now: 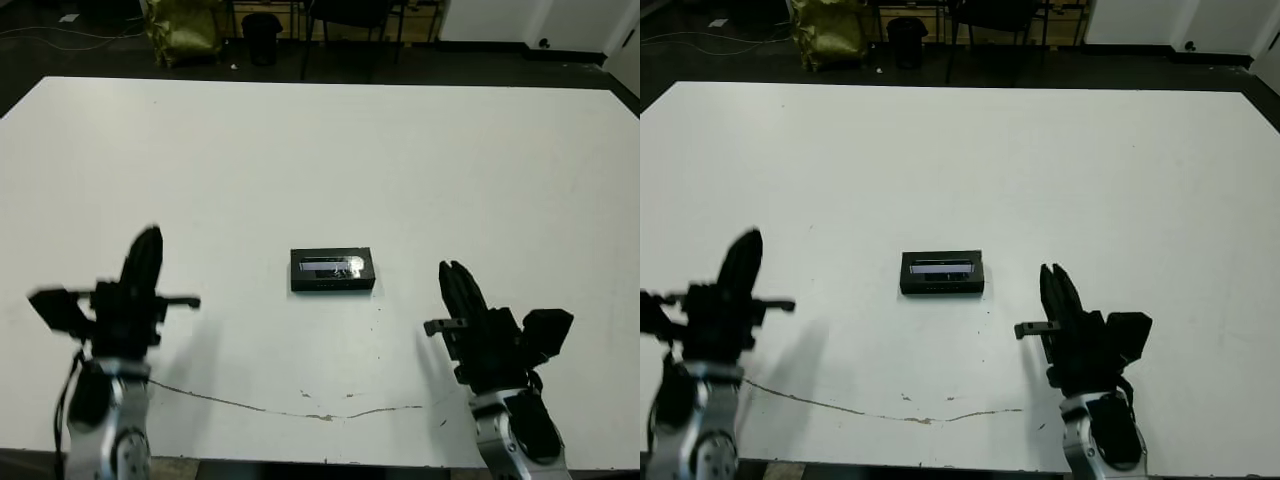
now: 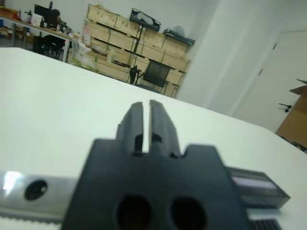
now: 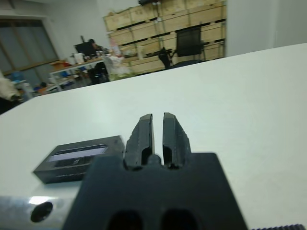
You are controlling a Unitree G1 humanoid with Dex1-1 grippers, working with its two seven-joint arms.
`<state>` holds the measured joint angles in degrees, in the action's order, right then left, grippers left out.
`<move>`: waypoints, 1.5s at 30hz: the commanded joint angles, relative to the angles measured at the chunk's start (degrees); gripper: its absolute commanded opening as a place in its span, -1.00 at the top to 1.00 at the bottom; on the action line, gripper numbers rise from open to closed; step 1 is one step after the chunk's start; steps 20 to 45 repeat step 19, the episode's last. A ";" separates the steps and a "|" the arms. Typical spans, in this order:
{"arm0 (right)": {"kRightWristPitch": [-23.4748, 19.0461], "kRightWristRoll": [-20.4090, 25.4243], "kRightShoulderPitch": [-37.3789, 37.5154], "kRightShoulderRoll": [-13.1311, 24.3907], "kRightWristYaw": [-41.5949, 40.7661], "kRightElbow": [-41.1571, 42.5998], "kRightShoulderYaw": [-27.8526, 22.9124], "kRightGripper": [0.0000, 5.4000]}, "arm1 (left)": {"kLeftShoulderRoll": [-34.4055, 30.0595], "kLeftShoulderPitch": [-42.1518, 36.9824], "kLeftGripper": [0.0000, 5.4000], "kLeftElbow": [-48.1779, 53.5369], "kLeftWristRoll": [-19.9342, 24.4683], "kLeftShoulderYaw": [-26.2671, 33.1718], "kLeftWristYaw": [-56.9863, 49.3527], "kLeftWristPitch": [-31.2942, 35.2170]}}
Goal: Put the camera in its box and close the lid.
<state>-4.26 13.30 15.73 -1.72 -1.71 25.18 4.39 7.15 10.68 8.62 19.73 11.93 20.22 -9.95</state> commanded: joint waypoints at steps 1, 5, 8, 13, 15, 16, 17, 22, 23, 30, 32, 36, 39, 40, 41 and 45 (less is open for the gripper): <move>-0.21 -0.79 -0.77 -1.18 1.50 -2.62 -1.11 1.00 | 0.16 -1.07 0.99 -5.89 -3.36 -1.93 -0.27 -6.56; 0.57 -0.94 -2.01 -1.97 1.74 -4.74 -2.02 1.00 | 0.05 -5.20 0.99 -13.59 -6.12 -2.90 -1.11 -15.62; 1.49 -1.72 -3.10 -2.35 2.18 -6.47 -2.82 1.00 | 0.13 -7.05 0.99 -14.63 -8.19 -3.57 -3.49 -17.16; 2.42 -1.14 -3.36 -2.85 1.58 -7.24 -3.84 1.00 | -0.41 -8.08 0.99 -14.38 -8.39 -4.50 -4.54 -17.04; 2.89 -1.95 -3.19 -2.72 1.57 -7.36 -3.72 1.00 | -0.36 -7.86 0.99 -13.47 -8.08 -4.91 -5.10 -16.08; 3.25 -1.92 -3.13 -2.67 1.27 -7.58 -3.69 1.00 | -0.39 -7.72 0.99 -13.06 -7.91 -5.10 -5.25 -15.60; 3.53 -1.75 -3.07 -2.70 0.96 -7.77 -3.66 1.00 | -0.50 -7.69 0.99 -12.94 -7.55 -5.24 -5.06 -15.51; 4.28 -1.82 -2.96 -2.82 0.60 -8.15 -3.56 1.00 | -0.76 -7.72 0.99 -13.00 -7.81 -5.39 -5.32 -15.87; 4.28 -1.82 -2.96 -2.82 0.60 -8.15 -3.56 1.00 | -0.76 -7.72 0.99 -13.00 -7.81 -5.39 -5.32 -15.87; 4.28 -1.82 -2.96 -2.82 0.60 -8.15 -3.56 1.00 | -0.76 -7.72 0.99 -13.00 -7.81 -5.39 -5.32 -15.87; 4.28 -1.82 -2.96 -2.82 0.60 -8.15 -3.56 1.00 | -0.76 -7.72 0.99 -13.00 -7.81 -5.39 -5.32 -15.87; 4.28 -1.82 -2.96 -2.82 0.60 -8.15 -3.56 1.00 | -0.76 -7.72 0.99 -13.00 -7.81 -5.39 -5.32 -15.87; 4.28 -1.82 -2.96 -2.82 0.60 -8.15 -3.56 1.00 | -0.76 -7.72 0.99 -13.00 -7.81 -5.39 -5.32 -15.87; 4.28 -1.82 -2.96 -2.82 0.60 -8.15 -3.56 1.00 | -0.76 -7.72 0.99 -13.00 -7.81 -5.39 -5.32 -15.87; 4.28 -1.82 -2.96 -2.82 0.60 -8.15 -3.56 1.00 | -0.76 -7.72 0.99 -13.00 -7.81 -5.39 -5.32 -15.87; 4.28 -1.82 -2.96 -2.82 0.60 -8.15 -3.56 1.00 | -0.76 -7.72 0.99 -13.00 -7.81 -5.39 -5.32 -15.87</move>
